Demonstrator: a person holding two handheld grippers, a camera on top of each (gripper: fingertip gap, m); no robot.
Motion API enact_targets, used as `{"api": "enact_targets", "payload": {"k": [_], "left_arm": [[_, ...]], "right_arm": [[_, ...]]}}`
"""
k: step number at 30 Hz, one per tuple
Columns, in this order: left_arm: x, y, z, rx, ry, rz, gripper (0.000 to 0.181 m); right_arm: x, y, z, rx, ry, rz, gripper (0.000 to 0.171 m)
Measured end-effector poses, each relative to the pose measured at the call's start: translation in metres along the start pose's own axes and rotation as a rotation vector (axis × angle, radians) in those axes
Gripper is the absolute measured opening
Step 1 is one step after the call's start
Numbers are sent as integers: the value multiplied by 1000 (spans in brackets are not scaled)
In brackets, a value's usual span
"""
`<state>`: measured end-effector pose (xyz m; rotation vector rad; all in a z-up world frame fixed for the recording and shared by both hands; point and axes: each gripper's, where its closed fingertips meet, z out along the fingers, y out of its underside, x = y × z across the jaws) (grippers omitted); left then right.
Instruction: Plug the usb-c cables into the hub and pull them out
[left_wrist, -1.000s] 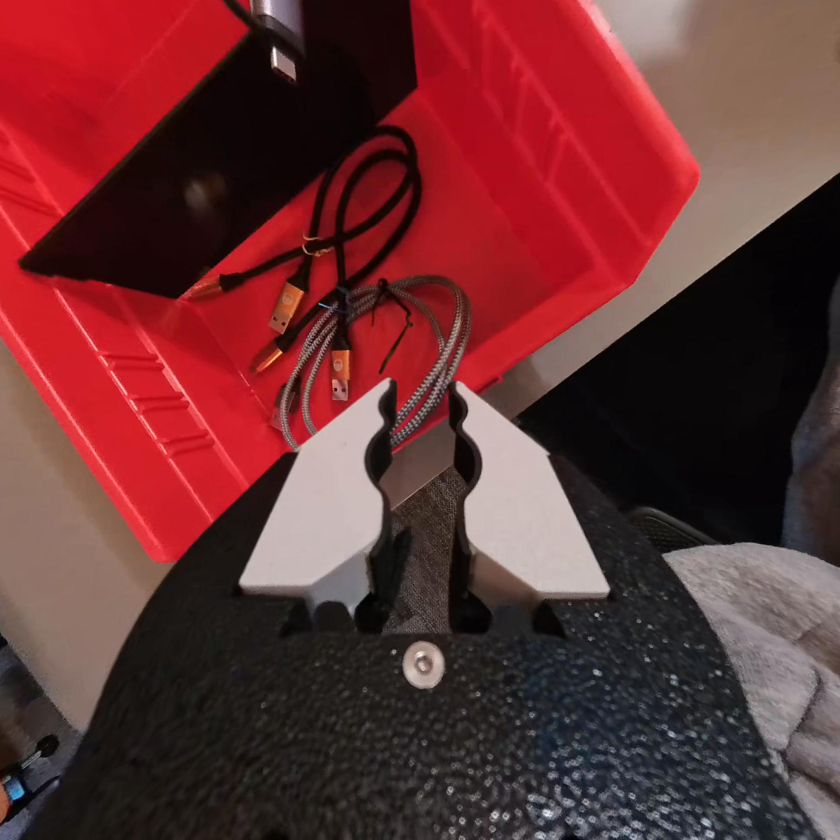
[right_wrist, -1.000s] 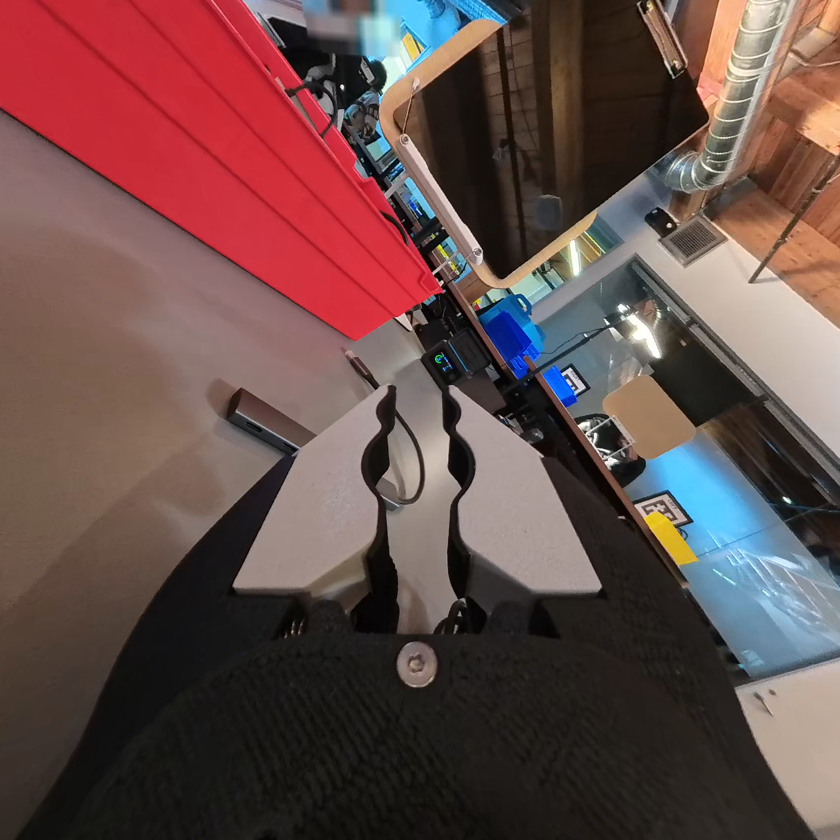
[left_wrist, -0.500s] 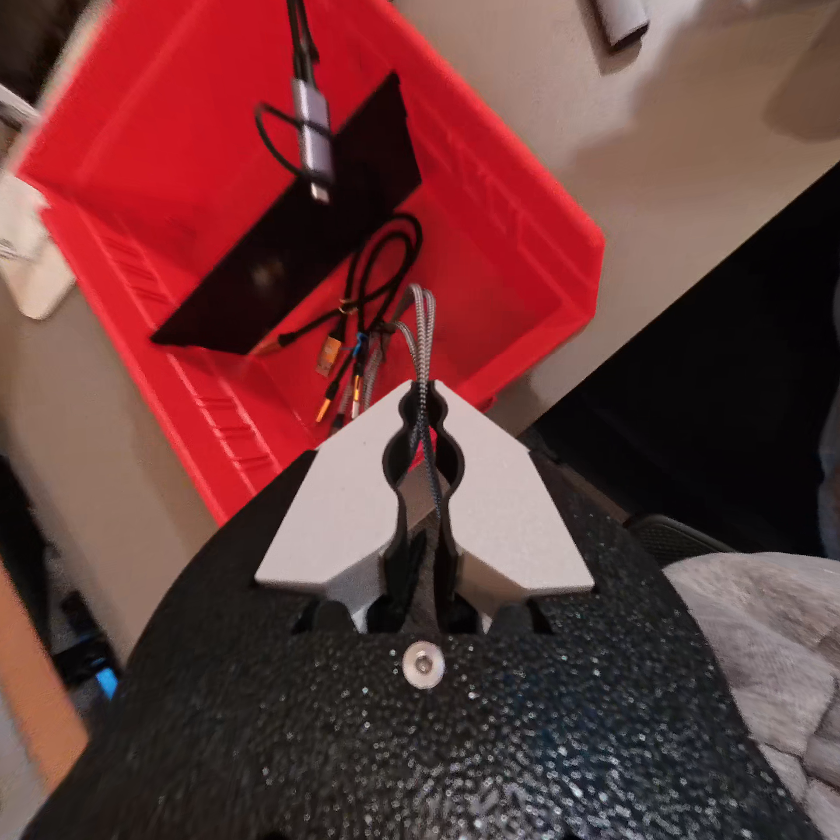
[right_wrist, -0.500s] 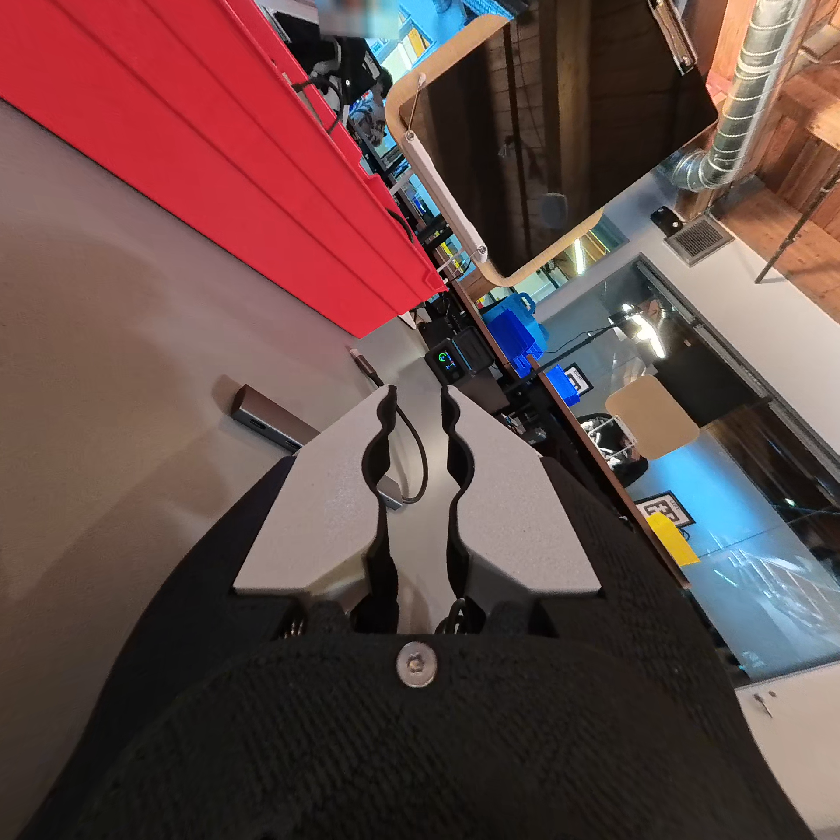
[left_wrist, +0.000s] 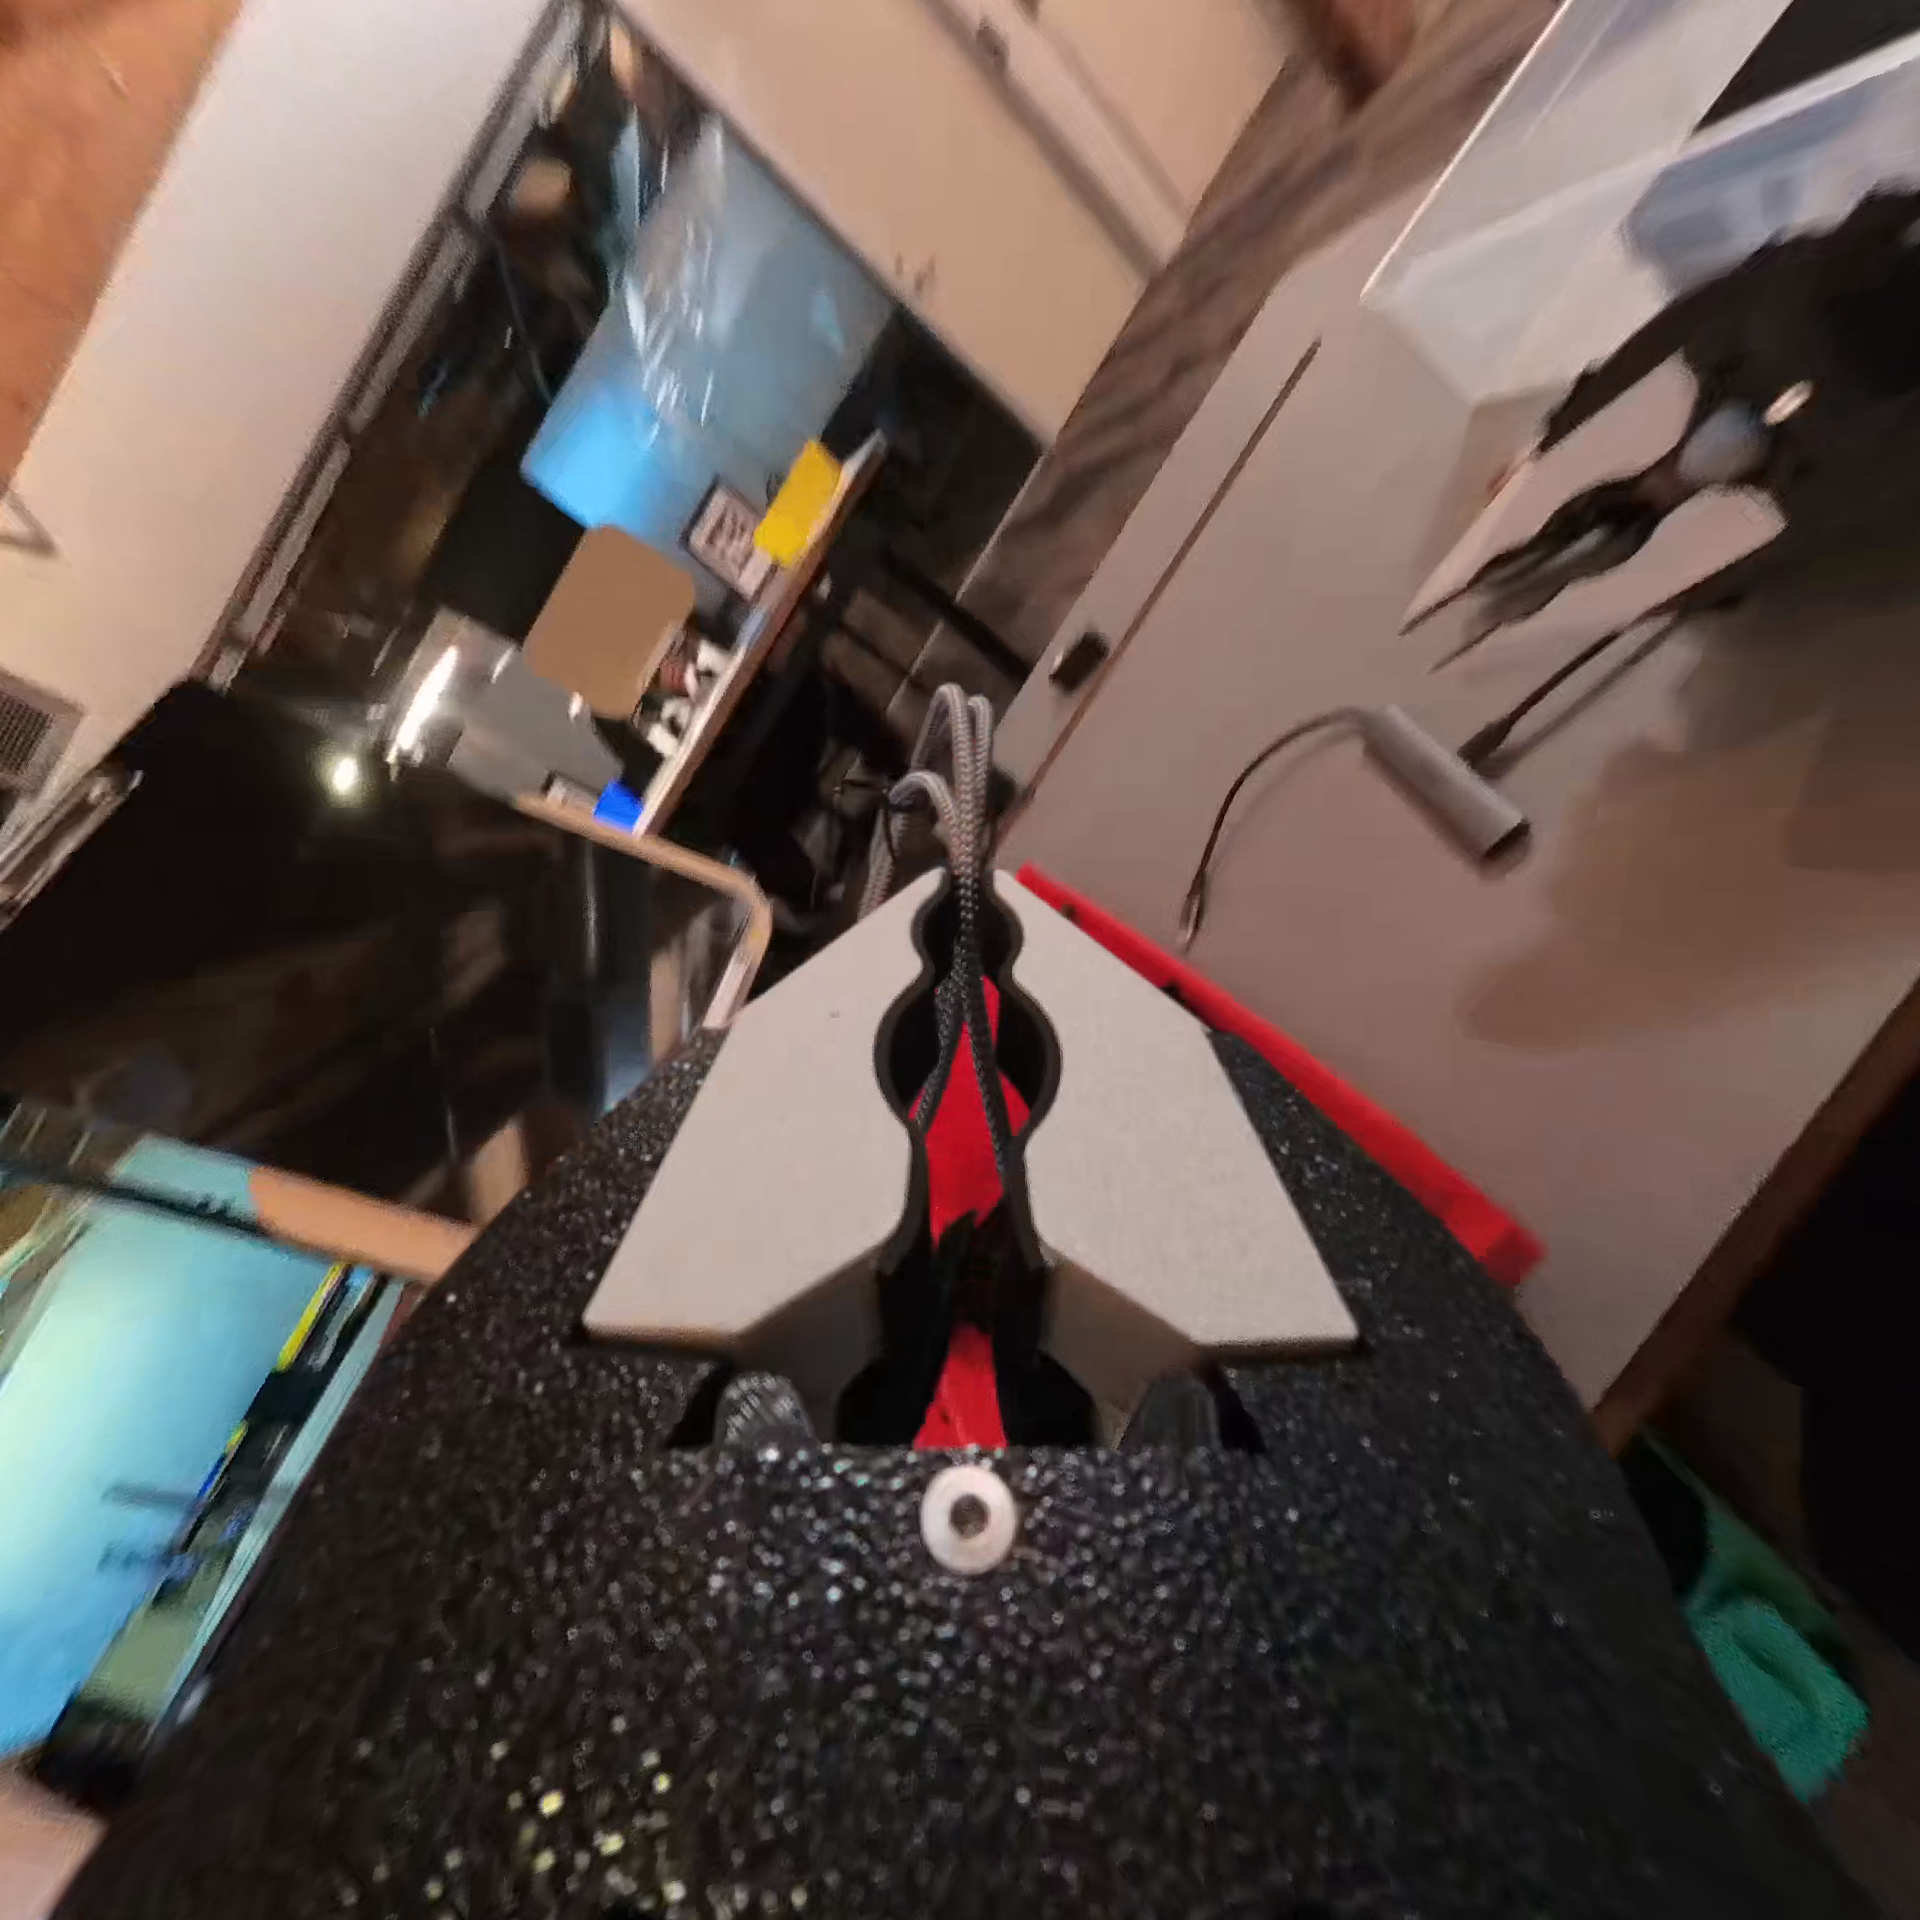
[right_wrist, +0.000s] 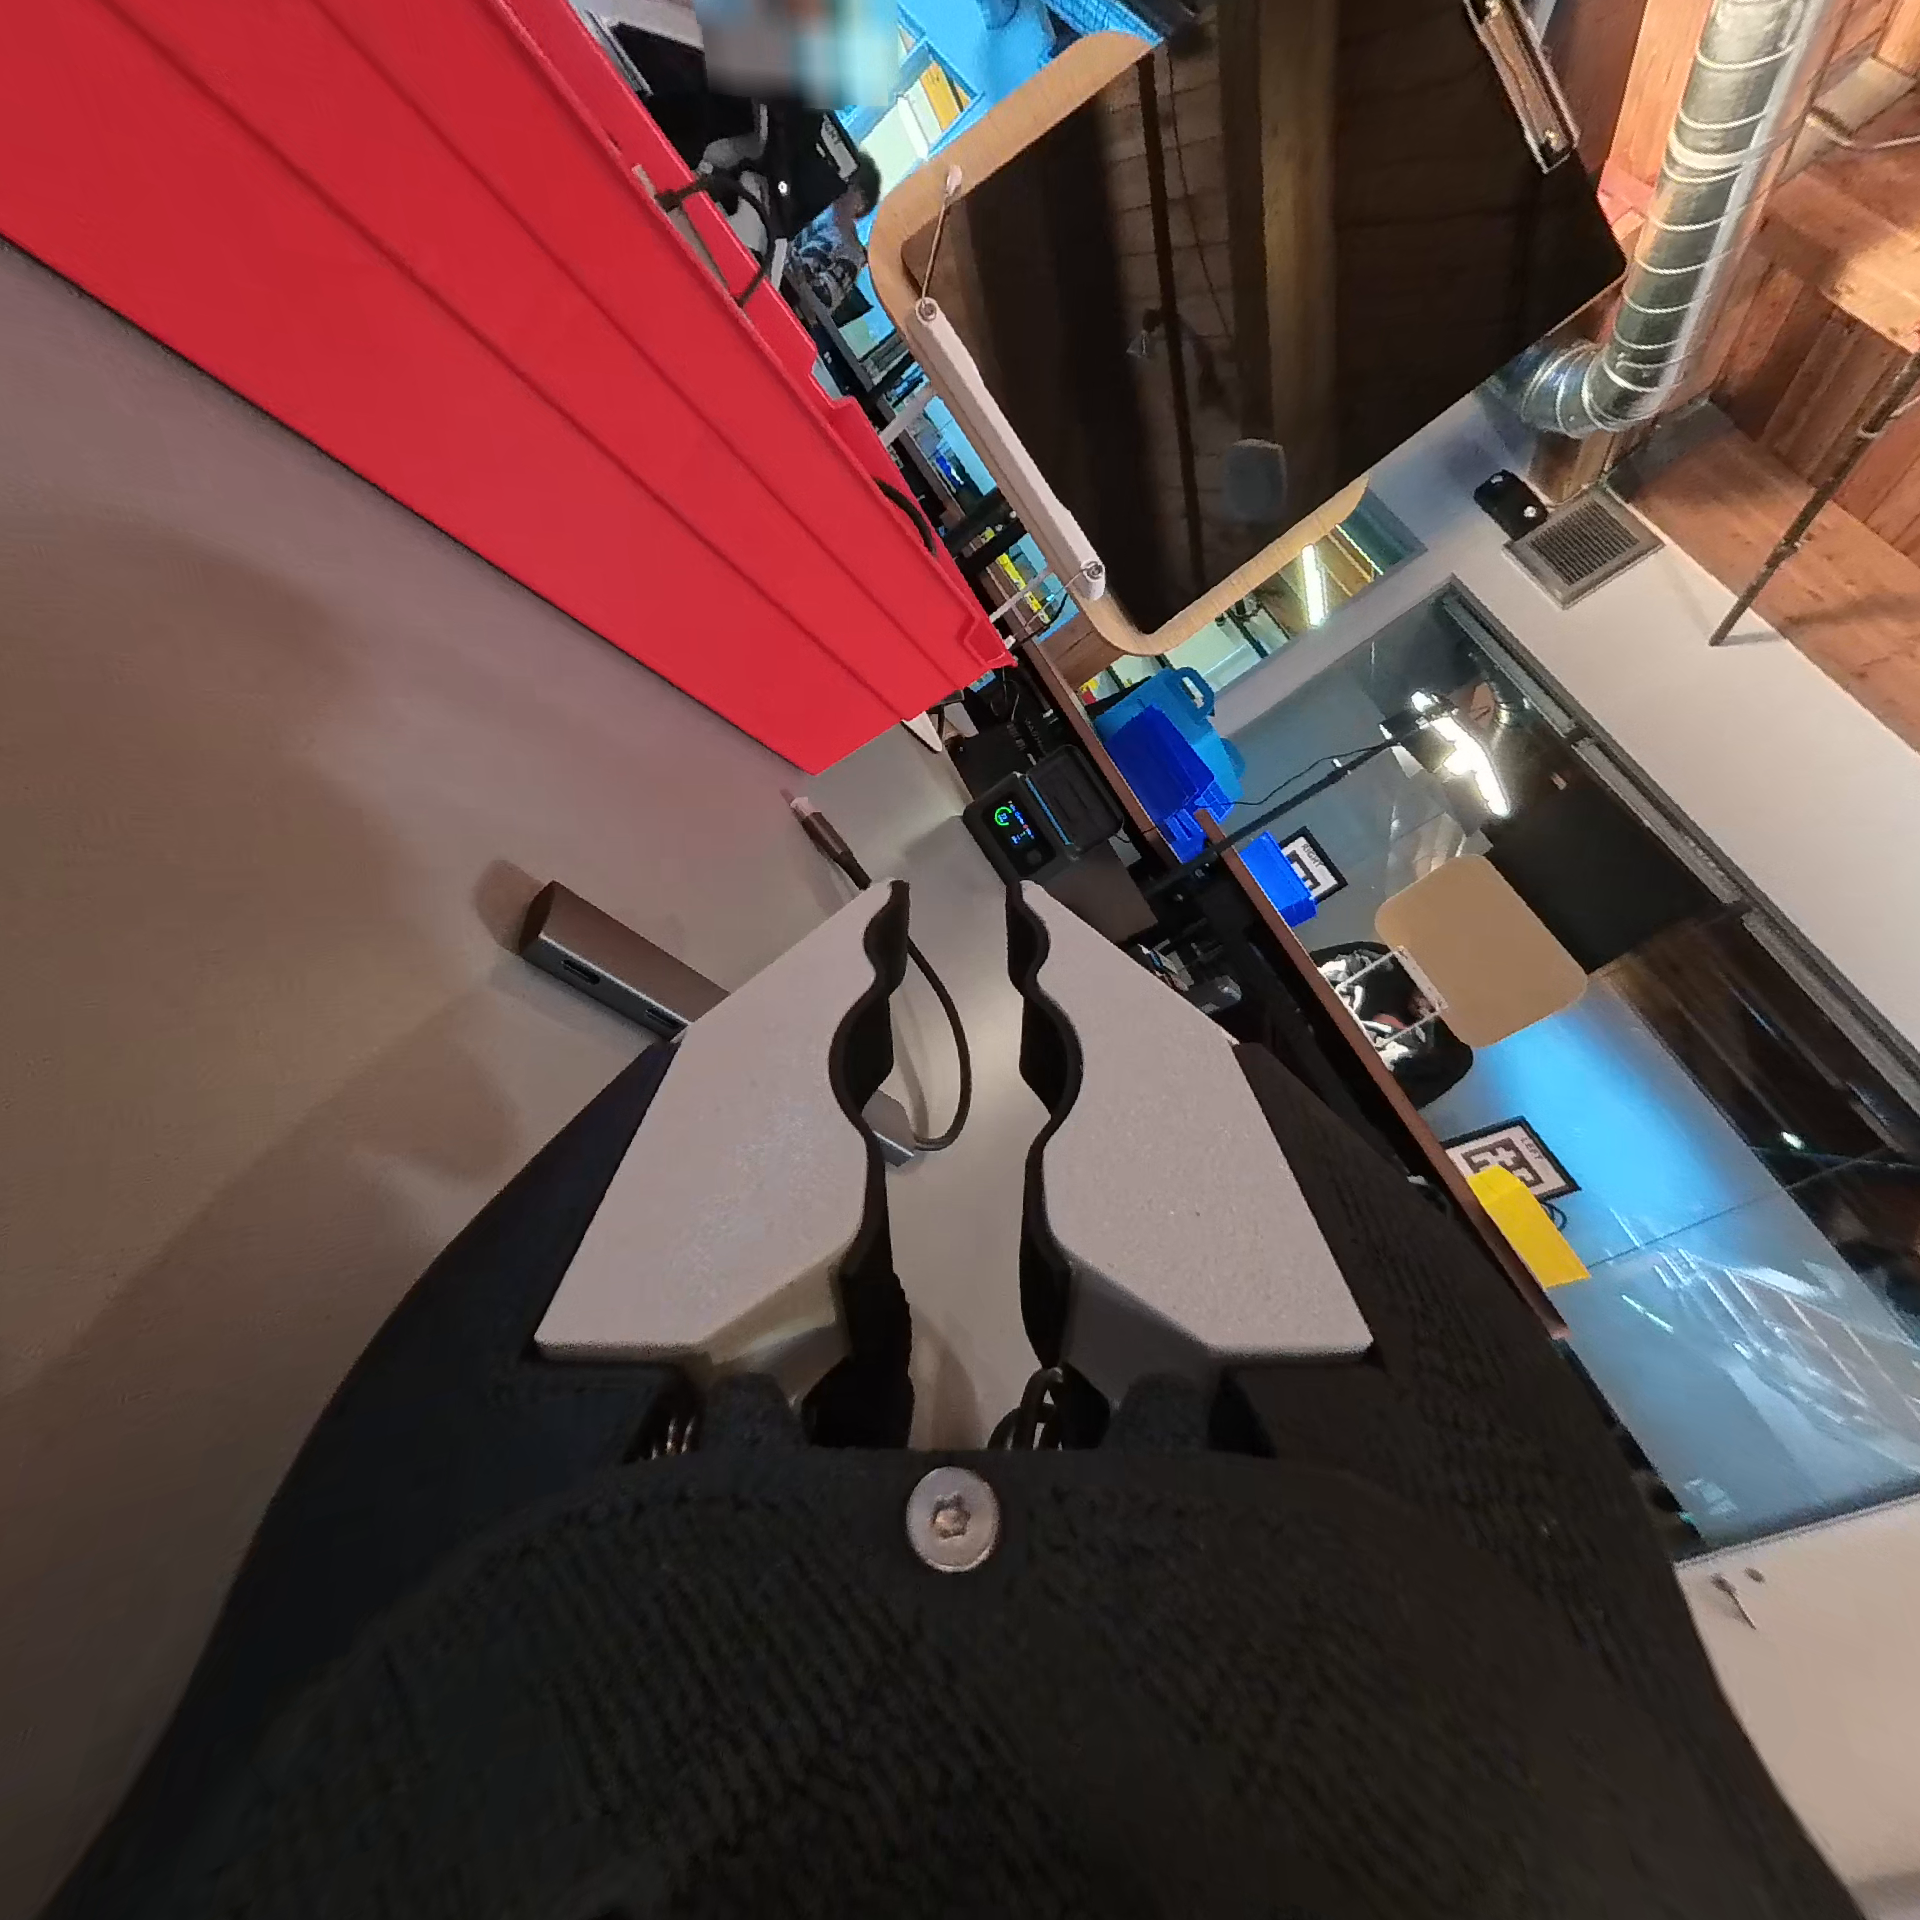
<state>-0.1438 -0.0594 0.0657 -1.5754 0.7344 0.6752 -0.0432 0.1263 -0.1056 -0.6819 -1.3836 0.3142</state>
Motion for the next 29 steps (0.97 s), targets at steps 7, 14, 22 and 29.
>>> {"api": "enact_targets", "payload": {"k": [7, 14, 22, 29], "left_arm": [[45, -41, 51, 162, 130, 10, 3], [123, -49, 89, 180, 377, 112, 3], [137, -71, 99, 297, 364, 36, 12], [130, -47, 105, 182, 408, -93, 60]], "right_arm": [[46, -51, -23, 191, 74, 238, 28], [43, -130, -58, 280, -100, -119, 42], [33, -112, -60, 64, -256, -270, 2], [72, -103, -68, 62, -216, -74, 1]]}}
